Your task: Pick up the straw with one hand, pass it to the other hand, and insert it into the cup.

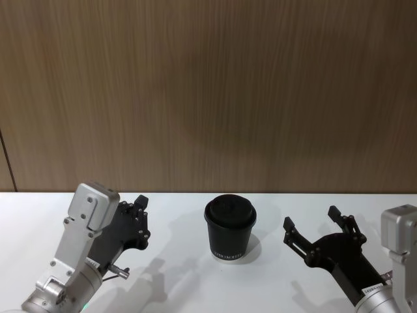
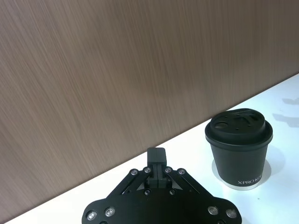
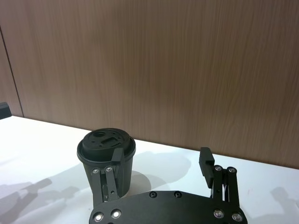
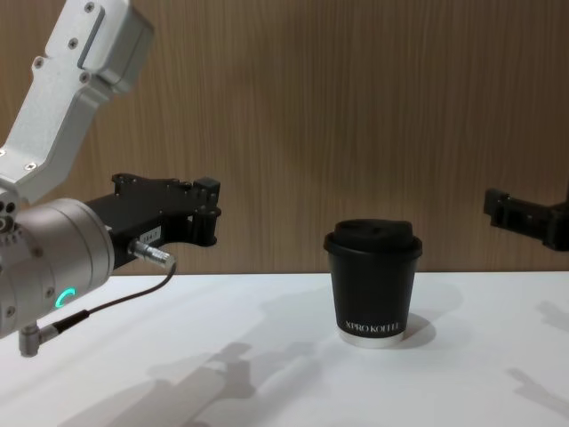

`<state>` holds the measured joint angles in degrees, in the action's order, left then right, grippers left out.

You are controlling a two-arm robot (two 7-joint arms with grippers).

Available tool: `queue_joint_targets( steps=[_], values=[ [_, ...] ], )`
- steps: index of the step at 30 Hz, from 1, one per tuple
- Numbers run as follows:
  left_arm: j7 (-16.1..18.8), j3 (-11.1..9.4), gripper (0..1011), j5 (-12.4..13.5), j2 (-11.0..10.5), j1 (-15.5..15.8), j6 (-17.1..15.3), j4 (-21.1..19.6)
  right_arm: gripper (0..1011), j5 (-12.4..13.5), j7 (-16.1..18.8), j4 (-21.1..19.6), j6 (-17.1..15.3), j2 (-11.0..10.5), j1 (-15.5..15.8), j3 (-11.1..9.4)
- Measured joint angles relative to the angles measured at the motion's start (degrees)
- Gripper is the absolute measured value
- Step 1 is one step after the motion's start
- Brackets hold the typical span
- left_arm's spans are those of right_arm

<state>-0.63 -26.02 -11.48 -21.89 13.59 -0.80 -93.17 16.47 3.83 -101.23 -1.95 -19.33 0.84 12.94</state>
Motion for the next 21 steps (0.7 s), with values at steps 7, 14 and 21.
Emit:
queue_joint_targets(
  steps=[7, 14, 21],
  values=[
    [0.0, 0.0, 0, 0.0, 0.0, 0.0, 0.0, 0.0, 1001, 0.0, 0.0, 0.0, 0.0, 0.0, 0.0, 0.0],
    [0.0, 0.0, 0, 0.0, 0.0, 0.0, 0.0, 0.0, 1001, 0.0, 0.0, 0.0, 0.0, 0.0, 0.0, 0.0],
    [0.0, 0.0, 0, 0.0, 0.0, 0.0, 0.0, 0.0, 1001, 0.0, 0.0, 0.0, 0.0, 0.0, 0.1, -0.1]
  ],
)
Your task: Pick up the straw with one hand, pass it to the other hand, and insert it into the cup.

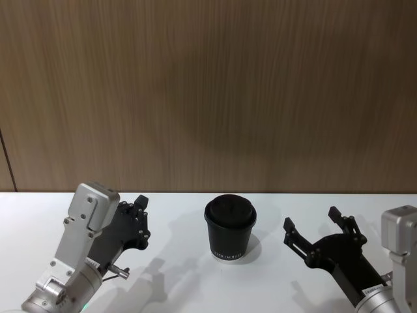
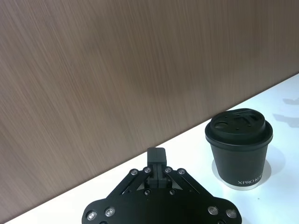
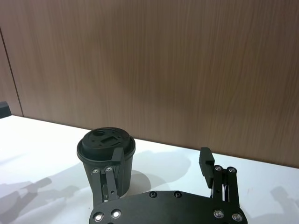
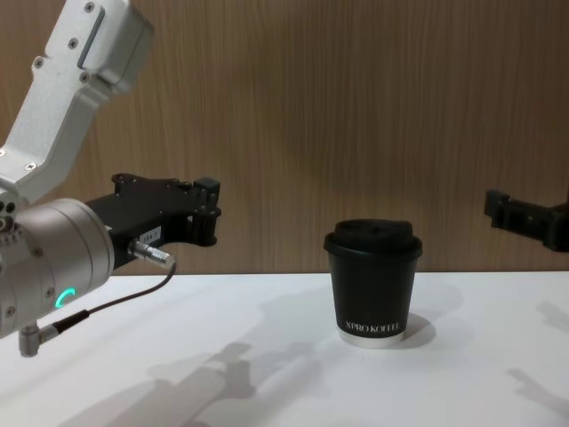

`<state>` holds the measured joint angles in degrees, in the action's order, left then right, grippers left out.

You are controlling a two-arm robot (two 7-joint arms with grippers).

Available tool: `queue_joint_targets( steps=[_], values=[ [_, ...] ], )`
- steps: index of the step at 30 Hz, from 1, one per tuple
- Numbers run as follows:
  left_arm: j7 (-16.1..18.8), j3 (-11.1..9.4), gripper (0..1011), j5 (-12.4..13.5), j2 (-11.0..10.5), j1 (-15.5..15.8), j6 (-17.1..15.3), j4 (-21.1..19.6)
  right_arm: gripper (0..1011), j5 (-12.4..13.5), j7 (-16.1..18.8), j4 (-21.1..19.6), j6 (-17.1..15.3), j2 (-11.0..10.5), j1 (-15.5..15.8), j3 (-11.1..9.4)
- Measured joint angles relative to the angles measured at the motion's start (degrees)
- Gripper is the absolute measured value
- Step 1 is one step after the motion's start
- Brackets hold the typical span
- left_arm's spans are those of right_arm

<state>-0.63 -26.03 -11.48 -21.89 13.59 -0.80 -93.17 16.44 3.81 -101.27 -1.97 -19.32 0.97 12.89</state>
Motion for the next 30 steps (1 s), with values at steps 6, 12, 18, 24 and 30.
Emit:
queue_joint_targets(
  steps=[6, 12, 18, 24, 30],
  values=[
    [0.0, 0.0, 0, 0.0, 0.0, 0.0, 0.0, 0.0, 1001, -0.7, -1.2, -1.2, -0.9, 0.2, 1.0, -0.3],
    [0.0, 0.0, 0, 0.0, 0.0, 0.0, 0.0, 0.0, 1001, -1.6, -3.2, -3.9, -3.2, 0.1, 3.0, -1.4],
    [0.0, 0.0, 0, 0.0, 0.0, 0.0, 0.0, 0.0, 1001, -2.0, -4.3, -7.1, -6.7, -1.1, 5.1, -3.1],
    [0.0, 0.0, 0, 0.0, 0.0, 0.0, 0.0, 0.0, 1001, -1.5, -3.8, -10.3, -10.6, -3.2, 7.1, -5.6],
    [0.0, 0.0, 0, 0.0, 0.0, 0.0, 0.0, 0.0, 1001, 0.3, -1.3, -12.8, -14.1, -6.0, 8.9, -8.7]
  ],
)
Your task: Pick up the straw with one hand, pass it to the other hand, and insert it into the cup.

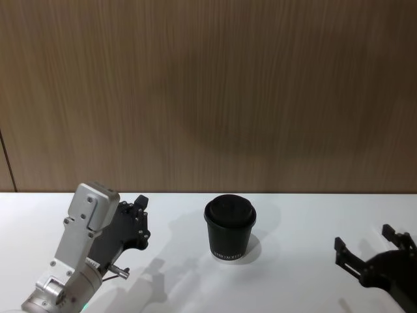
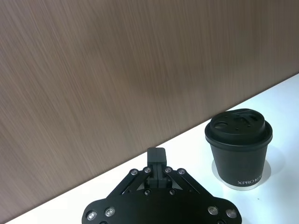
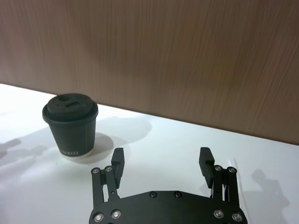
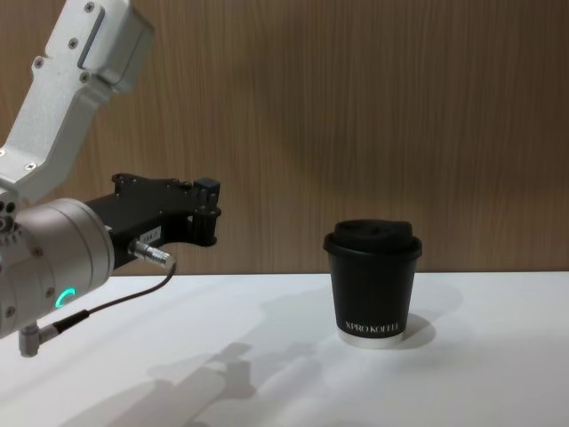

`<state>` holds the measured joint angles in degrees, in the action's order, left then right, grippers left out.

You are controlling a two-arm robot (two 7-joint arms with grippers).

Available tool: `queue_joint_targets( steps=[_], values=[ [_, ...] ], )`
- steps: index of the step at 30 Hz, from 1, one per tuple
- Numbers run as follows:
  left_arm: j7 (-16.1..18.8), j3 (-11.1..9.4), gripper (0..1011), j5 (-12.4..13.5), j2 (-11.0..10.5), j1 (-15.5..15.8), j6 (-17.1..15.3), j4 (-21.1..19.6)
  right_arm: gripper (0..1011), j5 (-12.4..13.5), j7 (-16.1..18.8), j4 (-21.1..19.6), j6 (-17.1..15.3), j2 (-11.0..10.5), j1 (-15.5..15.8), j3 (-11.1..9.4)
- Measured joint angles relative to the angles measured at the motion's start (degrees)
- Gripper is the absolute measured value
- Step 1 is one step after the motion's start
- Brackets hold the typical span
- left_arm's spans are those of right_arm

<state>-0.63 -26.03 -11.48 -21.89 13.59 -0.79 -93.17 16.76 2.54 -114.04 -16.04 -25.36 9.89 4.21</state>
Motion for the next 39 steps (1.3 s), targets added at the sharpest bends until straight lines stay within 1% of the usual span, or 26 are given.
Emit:
queue_joint_targets(
  steps=[2, 5, 8, 9, 12, 13, 15, 16, 23, 26, 31, 39],
  values=[
    [0.0, 0.0, 0, 0.0, 0.0, 0.0, 0.0, 0.0, 1001, 0.6, 0.7, -0.5, -0.9, -0.6, 0.4, -0.7],
    [0.0, 0.0, 0, 0.0, 0.0, 0.0, 0.0, 0.0, 1001, 1.7, 2.3, -1.5, -2.4, -1.8, 1.2, -2.4],
    [0.0, 0.0, 0, 0.0, 0.0, 0.0, 0.0, 0.0, 1001, 2.5, 3.2, -1.9, -3.2, -2.4, 1.7, -3.5],
    [0.0, 0.0, 0, 0.0, 0.0, 0.0, 0.0, 0.0, 1001, 3.0, 3.7, -2.1, -3.6, -2.7, 2.0, -4.2],
    [0.0, 0.0, 0, 0.0, 0.0, 0.0, 0.0, 0.0, 1001, 3.7, 4.4, -2.4, -4.2, -3.1, 2.5, -5.2],
    [0.0, 0.0, 0, 0.0, 0.0, 0.0, 0.0, 0.0, 1001, 4.3, 4.9, -2.5, -4.7, -3.3, 2.9, -6.0],
    [0.0, 0.0, 0, 0.0, 0.0, 0.0, 0.0, 0.0, 1001, 4.7, 5.2, -2.5, -5.0, -3.4, 3.3, -6.7],
    [0.0, 0.0, 0, 0.0, 0.0, 0.0, 0.0, 0.0, 1001, 5.2, 5.6, -2.5, -5.3, -3.5, 3.8, -7.5],
    [0.0, 0.0, 0, 0.0, 0.0, 0.0, 0.0, 0.0, 1001, 7.0, 7.0, -2.0, -5.6, -3.7, 5.8, -10.5],
    [0.0, 0.0, 0, 0.0, 0.0, 0.0, 0.0, 0.0, 1001, 7.7, 7.5, -1.2, -5.2, -3.7, 6.3, -11.4],
    [0.0, 0.0, 0, 0.0, 0.0, 0.0, 0.0, 0.0, 1001, 8.8, 8.2, 0.3, -4.3, -3.5, 6.4, -12.3],
    [0.0, 0.0, 0, 0.0, 0.0, 0.0, 0.0, 0.0, 1001, 10.3, 9.5, 4.2, -2.8, -3.6, 5.0, -12.9]
  ],
)
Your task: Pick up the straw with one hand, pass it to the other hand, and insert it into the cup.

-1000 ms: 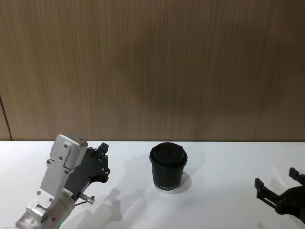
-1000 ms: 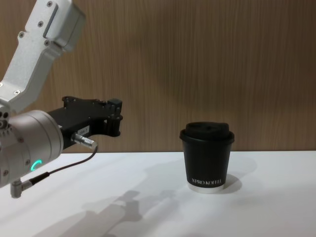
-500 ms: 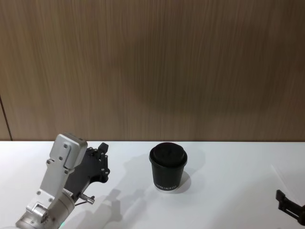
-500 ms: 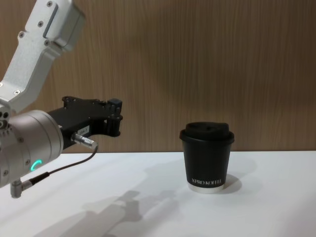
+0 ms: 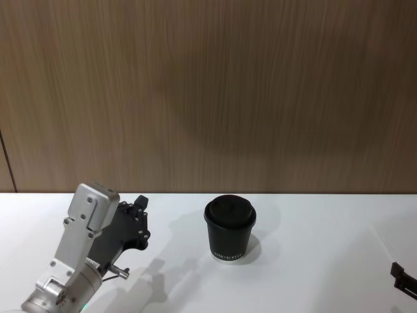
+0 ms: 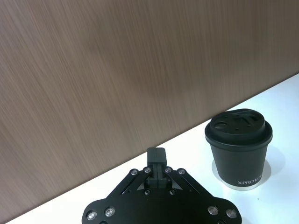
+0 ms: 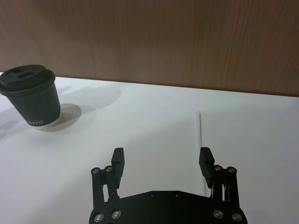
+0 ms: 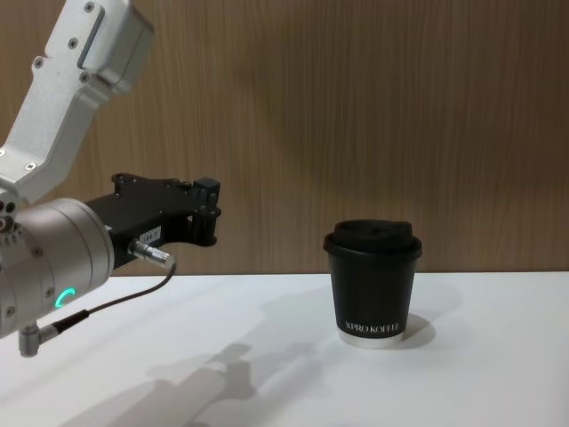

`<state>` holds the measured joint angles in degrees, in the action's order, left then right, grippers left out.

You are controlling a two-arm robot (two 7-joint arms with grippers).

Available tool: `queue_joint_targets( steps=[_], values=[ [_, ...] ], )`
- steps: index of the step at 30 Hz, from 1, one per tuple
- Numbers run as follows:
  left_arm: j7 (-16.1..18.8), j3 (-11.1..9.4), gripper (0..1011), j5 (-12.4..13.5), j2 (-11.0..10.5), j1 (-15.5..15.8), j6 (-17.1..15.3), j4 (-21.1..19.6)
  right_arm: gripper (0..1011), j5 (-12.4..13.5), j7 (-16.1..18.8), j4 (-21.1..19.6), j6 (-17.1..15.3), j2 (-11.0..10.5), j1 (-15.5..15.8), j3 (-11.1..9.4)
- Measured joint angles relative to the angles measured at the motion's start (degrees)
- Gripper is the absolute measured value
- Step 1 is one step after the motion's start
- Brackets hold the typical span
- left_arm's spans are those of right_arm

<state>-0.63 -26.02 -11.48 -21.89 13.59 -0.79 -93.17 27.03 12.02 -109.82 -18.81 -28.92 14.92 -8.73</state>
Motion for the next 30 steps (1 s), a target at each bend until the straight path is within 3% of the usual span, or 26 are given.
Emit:
queue_joint_targets(
  steps=[15, 30],
  values=[
    [0.0, 0.0, 0, 0.0, 0.0, 0.0, 0.0, 0.0, 1001, 1.0, 2.4, 6.3, 1.3, -2.3, -2.8, 0.2],
    [0.0, 0.0, 0, 0.0, 0.0, 0.0, 0.0, 0.0, 1001, 1.6, 5.1, 12.6, 1.6, -4.7, -5.9, 2.1]
  ],
)
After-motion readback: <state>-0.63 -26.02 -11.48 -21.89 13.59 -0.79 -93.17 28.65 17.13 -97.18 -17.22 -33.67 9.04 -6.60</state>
